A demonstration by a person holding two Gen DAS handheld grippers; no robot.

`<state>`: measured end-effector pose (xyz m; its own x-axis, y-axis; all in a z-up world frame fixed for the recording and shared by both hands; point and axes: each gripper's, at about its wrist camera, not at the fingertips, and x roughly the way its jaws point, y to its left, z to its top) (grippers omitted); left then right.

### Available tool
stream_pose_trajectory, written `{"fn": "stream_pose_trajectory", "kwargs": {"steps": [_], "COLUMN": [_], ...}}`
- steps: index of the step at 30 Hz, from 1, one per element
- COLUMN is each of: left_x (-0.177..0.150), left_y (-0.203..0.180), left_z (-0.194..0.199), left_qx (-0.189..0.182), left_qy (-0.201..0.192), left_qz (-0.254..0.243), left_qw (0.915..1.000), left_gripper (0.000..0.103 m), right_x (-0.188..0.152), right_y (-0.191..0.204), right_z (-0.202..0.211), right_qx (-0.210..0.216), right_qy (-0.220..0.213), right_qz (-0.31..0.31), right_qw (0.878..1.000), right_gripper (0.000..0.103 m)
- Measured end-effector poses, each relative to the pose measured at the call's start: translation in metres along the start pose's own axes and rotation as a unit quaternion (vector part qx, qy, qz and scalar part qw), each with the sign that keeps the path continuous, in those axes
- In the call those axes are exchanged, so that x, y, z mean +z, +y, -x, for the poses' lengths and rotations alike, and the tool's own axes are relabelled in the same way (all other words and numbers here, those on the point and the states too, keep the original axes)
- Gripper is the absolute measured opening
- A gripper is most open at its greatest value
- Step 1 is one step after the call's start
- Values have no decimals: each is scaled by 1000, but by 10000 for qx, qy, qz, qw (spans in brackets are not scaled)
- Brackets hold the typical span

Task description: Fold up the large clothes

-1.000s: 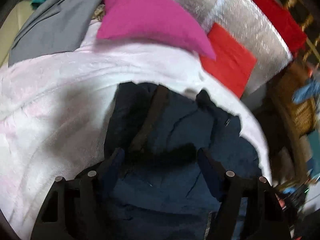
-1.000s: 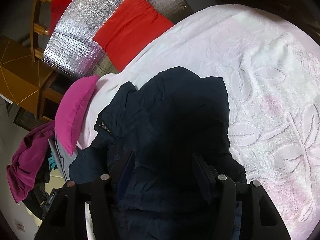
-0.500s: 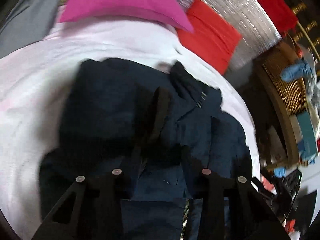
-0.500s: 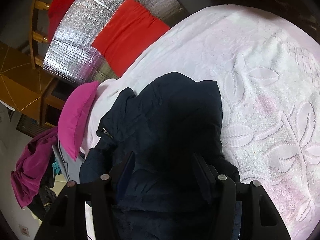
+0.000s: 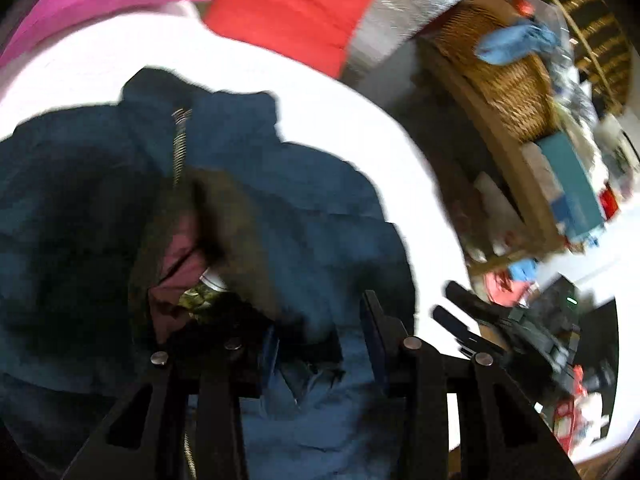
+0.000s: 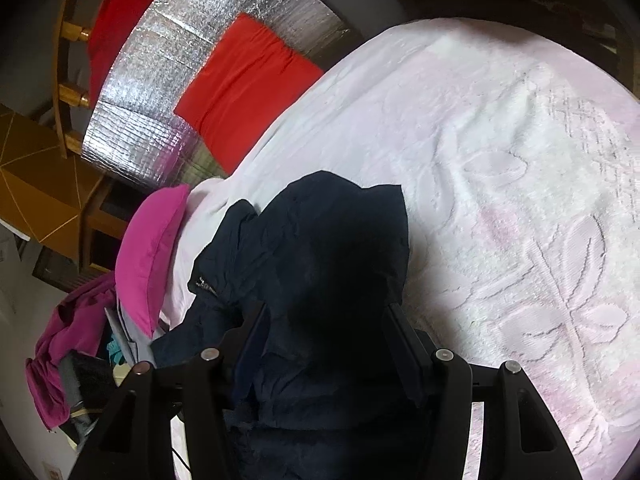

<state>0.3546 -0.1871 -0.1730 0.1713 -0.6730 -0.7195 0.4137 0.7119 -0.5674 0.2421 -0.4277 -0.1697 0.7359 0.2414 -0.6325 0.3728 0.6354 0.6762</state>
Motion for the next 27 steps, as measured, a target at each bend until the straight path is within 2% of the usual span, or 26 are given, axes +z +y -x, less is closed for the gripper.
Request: {"fn": "stream_pose_trajectory", "kwargs": {"steps": [2, 4, 6, 8, 13, 18, 21, 25, 27], "left_x": [2, 5, 5, 6, -6, -25, -27, -27, -25], "left_y": [-9, -9, -2, 9, 42, 37, 28, 31, 44], "left_z": [24, 53, 81, 94, 60, 8, -12, 8, 37], "left_qx": [-163, -471, -530, -395, 15, 656, 1007, 965, 1321], "left_qy": [-175, -430, -875, -1068, -633, -100, 8, -144, -577], "left_qz": [-160, -234, -174, -90, 568, 330, 82, -10, -49], "left_qw": [9996, 9977, 9946, 9935, 9964, 9972, 9949, 9952, 9895], "left_gripper": [44, 70, 81, 81, 81, 81, 81, 81, 81], "right_x": [0, -2, -4, -6, -8, -3, 1, -1, -8], "right_y": [0, 2, 5, 8, 6, -2, -6, 12, 29], "right_z": [-1, -1, 0, 0, 2, 10, 17, 16, 10], "right_qx": [30, 51, 88, 88, 130, 145, 261, 538, 640], "right_qy": [37, 43, 45, 43, 12, -163, -329, -355, -257], "right_qz": [-12, 1, 43, 101, 34, -52, -58, 344, 676], "right_qw": [10000, 10000, 9999, 9999, 9999, 9997, 9991, 9973, 9953], "right_gripper": [63, 63, 63, 63, 63, 63, 62, 53, 53]}}
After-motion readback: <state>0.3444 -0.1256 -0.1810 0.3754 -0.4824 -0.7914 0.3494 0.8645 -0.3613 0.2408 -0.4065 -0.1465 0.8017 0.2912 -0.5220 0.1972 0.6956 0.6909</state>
